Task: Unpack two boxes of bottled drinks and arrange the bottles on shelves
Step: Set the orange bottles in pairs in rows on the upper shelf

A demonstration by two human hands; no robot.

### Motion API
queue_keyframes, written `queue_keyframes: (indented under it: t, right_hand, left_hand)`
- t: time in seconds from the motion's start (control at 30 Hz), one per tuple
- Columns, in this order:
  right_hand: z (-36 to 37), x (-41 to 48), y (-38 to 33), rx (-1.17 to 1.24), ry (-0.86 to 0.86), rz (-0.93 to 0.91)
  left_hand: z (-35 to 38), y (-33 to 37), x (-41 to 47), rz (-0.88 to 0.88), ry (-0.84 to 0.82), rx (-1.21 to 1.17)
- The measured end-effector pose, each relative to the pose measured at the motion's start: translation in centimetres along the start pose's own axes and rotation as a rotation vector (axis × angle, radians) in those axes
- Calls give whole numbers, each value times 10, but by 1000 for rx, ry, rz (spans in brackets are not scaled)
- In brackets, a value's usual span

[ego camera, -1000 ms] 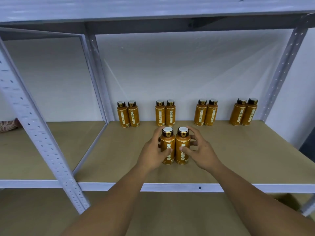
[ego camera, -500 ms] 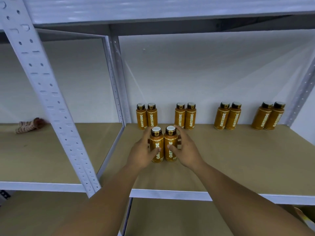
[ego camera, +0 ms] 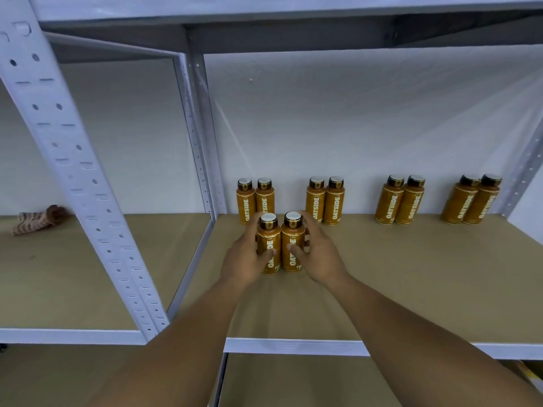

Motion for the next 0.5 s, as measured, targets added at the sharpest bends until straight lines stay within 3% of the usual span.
queue_keyframes:
  t: [0.5]
  right_hand:
    - [4,9,3,-62,-20,15]
  left_hand:
    - [1,-4,11,30,-5,-19]
Point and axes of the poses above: each hand's wrist, its own x-axis towards the middle knuckle, its own z-axis out of the palm, y = z × x, the point moved 7 cm from there along x, towards the middle knuckle, and after that the axes turned 15 degrees about -y, right-handed, at the moved point
